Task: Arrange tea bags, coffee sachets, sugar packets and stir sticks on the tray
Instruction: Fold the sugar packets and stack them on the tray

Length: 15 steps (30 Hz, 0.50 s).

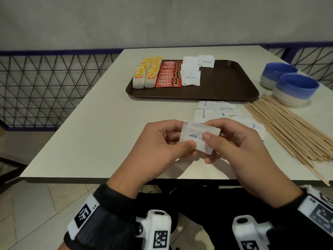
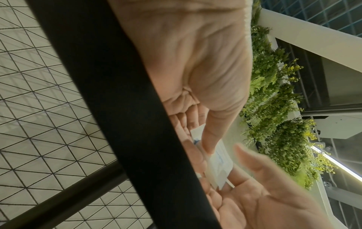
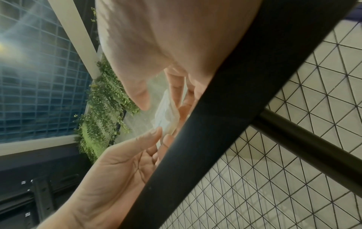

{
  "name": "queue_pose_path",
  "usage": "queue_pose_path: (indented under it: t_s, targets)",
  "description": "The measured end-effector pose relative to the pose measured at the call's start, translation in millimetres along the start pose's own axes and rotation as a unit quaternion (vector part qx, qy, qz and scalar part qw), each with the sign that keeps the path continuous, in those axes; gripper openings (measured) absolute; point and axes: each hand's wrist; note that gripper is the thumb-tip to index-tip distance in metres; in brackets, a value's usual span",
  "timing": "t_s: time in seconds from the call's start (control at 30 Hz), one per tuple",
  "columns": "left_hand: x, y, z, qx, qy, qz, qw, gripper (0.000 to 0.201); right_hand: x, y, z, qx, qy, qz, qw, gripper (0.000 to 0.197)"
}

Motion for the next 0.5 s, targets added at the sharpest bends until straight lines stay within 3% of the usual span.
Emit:
queue_pose_path:
  t_s: [0.07,0.13,0.27,0.33,0.4,0.5]
  targets:
    - [0.1,0.4,-0.3,-0.003,0.003,0.002,1.000,0.024,1.1,1.6,-0.5,0.002,-0.009,-0.031,0.999,0.004]
    - [0.6,0.2,-0.7,-0.005,-0.001,0.007,1.000,0.023,0.1,9.5,0.5,-0.004,-0.002,-0.094,0.996,0.006]
    - [0.9,3.5,2.6,0.014,-0.007,0.034,0.999,0.031,-16.9,57.1,20.5,-0.018,0.109,-0.277,0.955,0.006]
    - [3.1,3.6,2.7,0.007,-0.028,0.017,0.999,0.035,-28.6,84.0,39.7,-0.004,0.142,-0.297,0.944,0.008]
    - [4.5,4.0,0.7,0.000,-0.051,-0.005,0.999,0.034,-41.5,101.5,75.6,0.022,0.113,-0.275,0.954,0.007]
    - [-0.2,10.2,3.2,0.025,-0.048,0.020,0.998,0.029,-59.4,107.6,156.6,0.019,0.015,-0.295,0.955,0.008]
Point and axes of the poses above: each hand's wrist, its own z-axis towards the middle knuckle, its own x-axis out of the palm, y = z × x, and after that the axes turned 1 degree about -z, right-handed
